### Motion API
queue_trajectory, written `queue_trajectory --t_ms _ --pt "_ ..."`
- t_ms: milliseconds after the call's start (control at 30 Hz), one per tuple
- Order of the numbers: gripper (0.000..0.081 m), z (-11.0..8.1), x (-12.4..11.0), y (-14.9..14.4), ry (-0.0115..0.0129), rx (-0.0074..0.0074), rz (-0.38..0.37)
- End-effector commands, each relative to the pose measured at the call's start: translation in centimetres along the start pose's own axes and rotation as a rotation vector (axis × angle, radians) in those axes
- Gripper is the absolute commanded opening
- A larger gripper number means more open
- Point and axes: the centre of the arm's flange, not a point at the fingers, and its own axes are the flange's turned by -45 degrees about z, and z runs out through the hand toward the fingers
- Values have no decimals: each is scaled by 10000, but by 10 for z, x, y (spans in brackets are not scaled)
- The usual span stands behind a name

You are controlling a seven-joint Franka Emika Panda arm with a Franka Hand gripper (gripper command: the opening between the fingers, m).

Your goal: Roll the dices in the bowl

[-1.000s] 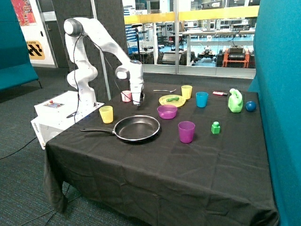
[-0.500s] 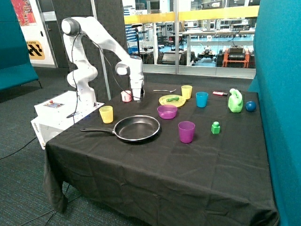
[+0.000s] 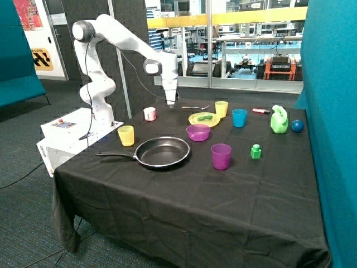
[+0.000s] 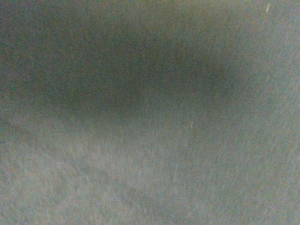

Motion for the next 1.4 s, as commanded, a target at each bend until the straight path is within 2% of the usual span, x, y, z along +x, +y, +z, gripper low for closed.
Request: queue_trajectory --t_ms 0,333,733,867,1000,1367 --pt "0 -35 48 13 -51 41 127" --pt "0 -59 78 56 -53 39 995" --pt "0 -63 90 110 -55 36 2046" --pt "0 -66 103 141 -56 35 2591" --pt "0 -64 112 158 -56 34 2836" --pt "0 -49 126 182 -57 33 3263"
